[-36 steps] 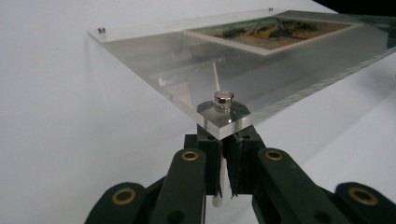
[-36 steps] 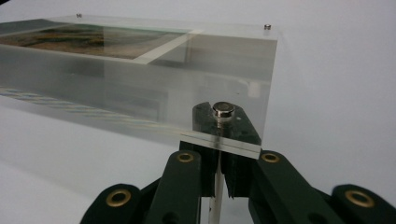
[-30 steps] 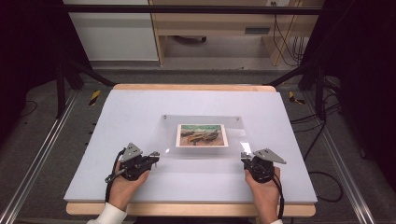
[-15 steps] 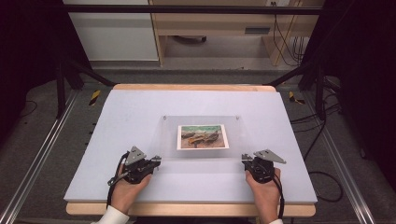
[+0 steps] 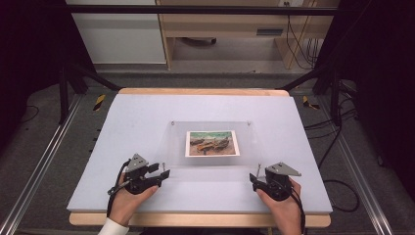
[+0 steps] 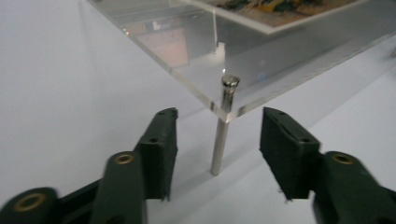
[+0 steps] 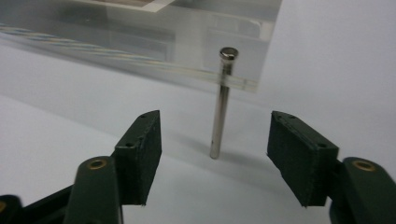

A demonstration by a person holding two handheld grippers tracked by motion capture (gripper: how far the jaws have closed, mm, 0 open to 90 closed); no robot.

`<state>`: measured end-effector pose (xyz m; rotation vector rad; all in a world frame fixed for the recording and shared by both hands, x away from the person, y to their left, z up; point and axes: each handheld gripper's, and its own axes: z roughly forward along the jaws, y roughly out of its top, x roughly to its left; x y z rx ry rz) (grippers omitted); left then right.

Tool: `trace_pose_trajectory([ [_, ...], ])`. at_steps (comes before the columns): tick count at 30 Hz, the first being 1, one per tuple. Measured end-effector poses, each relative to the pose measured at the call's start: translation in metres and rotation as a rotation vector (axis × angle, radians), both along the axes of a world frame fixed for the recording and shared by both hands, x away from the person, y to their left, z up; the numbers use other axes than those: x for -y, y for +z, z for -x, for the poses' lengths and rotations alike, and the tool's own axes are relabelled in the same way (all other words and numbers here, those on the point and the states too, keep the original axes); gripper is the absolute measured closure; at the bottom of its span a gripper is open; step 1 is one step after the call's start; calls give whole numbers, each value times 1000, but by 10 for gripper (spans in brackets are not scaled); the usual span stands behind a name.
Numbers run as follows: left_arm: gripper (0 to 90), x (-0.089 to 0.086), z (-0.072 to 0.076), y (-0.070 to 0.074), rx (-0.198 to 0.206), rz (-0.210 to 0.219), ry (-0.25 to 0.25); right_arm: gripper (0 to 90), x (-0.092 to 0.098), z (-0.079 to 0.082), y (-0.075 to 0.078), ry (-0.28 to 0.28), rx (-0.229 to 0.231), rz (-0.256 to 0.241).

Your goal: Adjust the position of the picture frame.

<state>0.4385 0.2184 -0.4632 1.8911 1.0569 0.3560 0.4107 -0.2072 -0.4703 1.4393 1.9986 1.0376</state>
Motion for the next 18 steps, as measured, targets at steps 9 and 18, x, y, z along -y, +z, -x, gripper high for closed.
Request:
trace_pose_trajectory([
  [9,166,-3,1,14,64,44,-31,160,24,13,17,4,62,-61],
  [18,98,9,-9,27,95,-10,-44,126,21,-7,39,60,115,-41],
])
